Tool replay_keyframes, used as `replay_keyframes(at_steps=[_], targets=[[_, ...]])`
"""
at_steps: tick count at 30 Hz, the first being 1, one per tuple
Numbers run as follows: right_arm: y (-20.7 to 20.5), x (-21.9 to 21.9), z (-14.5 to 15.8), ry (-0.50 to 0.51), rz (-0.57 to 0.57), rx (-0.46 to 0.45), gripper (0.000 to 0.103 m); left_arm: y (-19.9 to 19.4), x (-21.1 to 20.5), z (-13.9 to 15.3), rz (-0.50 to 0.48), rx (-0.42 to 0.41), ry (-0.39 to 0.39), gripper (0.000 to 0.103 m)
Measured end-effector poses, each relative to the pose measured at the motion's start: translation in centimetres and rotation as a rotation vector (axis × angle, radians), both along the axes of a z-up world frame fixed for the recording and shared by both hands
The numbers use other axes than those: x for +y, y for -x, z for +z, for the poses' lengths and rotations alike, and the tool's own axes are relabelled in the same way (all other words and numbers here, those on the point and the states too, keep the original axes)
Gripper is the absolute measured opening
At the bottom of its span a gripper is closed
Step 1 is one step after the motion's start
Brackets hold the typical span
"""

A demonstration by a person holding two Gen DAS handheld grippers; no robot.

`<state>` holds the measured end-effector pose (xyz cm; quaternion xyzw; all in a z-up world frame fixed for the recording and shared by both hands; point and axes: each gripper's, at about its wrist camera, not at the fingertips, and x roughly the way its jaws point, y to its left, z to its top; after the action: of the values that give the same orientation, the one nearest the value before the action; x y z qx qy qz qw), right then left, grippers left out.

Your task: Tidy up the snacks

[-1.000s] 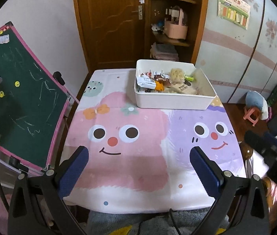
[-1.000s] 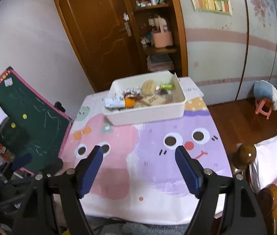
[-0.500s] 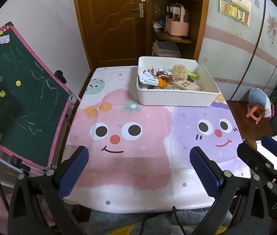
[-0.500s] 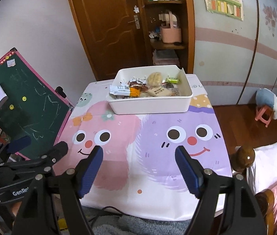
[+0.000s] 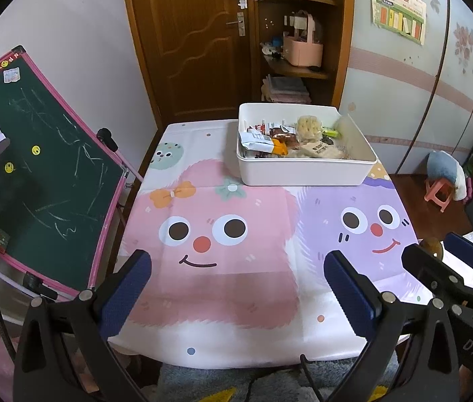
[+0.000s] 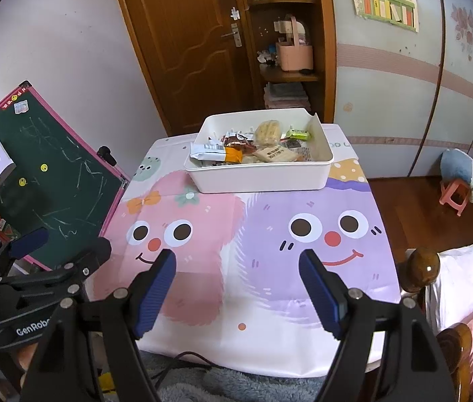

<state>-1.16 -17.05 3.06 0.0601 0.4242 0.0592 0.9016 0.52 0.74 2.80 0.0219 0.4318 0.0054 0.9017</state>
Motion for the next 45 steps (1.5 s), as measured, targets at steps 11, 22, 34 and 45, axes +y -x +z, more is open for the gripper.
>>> replay_keyframes(at_steps=[11,22,34,45], targets=[[-0.1,0.3,-0.4,-0.005,0.003,0.009,0.076,0.1,0.2,-0.1,0.001,0.006,0.006,0.102],[-0.1,0.3,-0.4,-0.005,0.003,0.008,0.076,0.2,0.7,-0.4,-0.004,0.020,0.021,0.102],[-0.2,0.5,-0.4,-0.005,0.006,0.005,0.076,0.1,0.6,-0.4,-0.004,0.020,0.023,0.102],[-0.4,0.7,-0.3,-0.005,0.010,0.004,0.076,0.0,0.9,-0.4,-0.006,0.023,0.024,0.102]])
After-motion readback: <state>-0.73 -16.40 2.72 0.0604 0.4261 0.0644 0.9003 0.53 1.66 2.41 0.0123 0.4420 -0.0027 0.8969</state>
